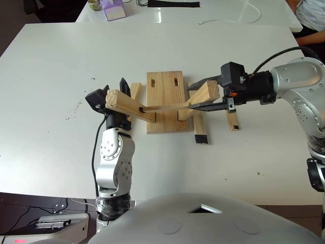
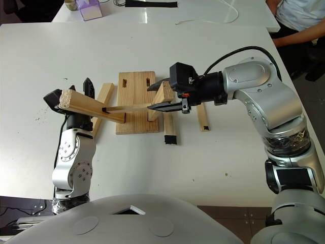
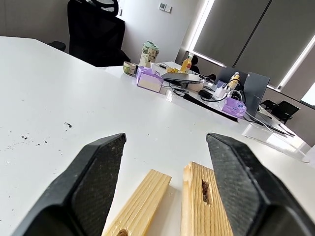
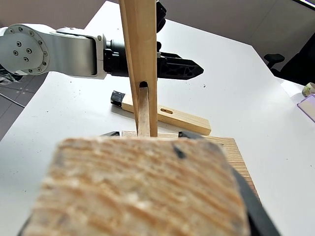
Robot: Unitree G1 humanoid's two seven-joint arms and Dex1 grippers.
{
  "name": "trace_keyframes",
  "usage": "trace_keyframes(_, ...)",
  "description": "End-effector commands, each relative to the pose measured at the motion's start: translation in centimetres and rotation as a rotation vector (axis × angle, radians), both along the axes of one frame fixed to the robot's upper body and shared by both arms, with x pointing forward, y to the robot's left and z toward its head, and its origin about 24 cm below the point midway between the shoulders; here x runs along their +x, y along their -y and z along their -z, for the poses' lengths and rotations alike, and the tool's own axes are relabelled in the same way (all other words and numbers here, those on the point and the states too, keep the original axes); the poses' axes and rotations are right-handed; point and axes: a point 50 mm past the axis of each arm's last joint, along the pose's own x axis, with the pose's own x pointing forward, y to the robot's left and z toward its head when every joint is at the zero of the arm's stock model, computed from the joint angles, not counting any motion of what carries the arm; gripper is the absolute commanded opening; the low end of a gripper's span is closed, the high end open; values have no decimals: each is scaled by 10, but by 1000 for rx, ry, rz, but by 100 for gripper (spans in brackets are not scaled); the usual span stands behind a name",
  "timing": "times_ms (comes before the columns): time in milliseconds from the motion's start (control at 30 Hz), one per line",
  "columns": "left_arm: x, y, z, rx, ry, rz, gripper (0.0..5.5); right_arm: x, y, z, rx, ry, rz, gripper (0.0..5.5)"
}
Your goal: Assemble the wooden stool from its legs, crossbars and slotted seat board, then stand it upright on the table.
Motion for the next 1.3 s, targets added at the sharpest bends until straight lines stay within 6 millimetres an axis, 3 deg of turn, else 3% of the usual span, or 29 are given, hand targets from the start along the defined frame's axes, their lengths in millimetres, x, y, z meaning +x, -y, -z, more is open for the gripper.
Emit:
trace_keyframes(33, 3, 21, -7, -131, 23, 24, 304, -6, -5, 9, -22, -63, -1, 201)
trace_keyframes(200, 3, 28, -13, -146, 12, 50, 304, -21, -9, 20, -2, -240, 24, 201)
trace_keyframes(433, 3, 32, -22, -139, 3, 61, 304, -28, -9, 15, -5, -177, 103, 201)
trace_keyframes(500, -1, 22, -23, -122, 6, 15, 304, -26, -6, 16, -10, -193, 132, 201)
trace_keyframes(633, -10, -19, -31, -83, 54, -134, 304, -17, 3, 18, -17, -197, 224, 201)
trace_keyframes(733, -17, -53, -55, -71, 158, -244, 304, -14, 7, 18, -11, -190, 261, 201)
trace_keyframes(800, -16, -60, -69, -44, 204, -234, 304, -14, 7, 18, -2, -190, 274, 201)
trace_keyframes(900, -12, -58, -80, -54, 230, -190, 304, -15, 6, 19, 8, -197, 283, 201)
trace_keyframes(967, -11, -51, -105, -71, 331, -131, 304, -15, 6, 18, 13, -205, 284, 201)
trace_keyframes(1033, -12, -18, -136, -59, 456, 124, 304, -17, 7, 20, 4, -210, 287, 201)
trace_keyframes(1100, -23, 19, -151, 7, 513, 436, 304, -18, 8, 23, -5, -217, 288, 201)
trace_keyframes(1200, -37, 42, -145, 81, 454, 739, 304, -20, 9, 24, -9, -222, 290, 201)
trace_keyframes(1300, -45, 43, -137, 83, 377, 903, 304, -21, 11, 24, -7, -222, 297, 201)
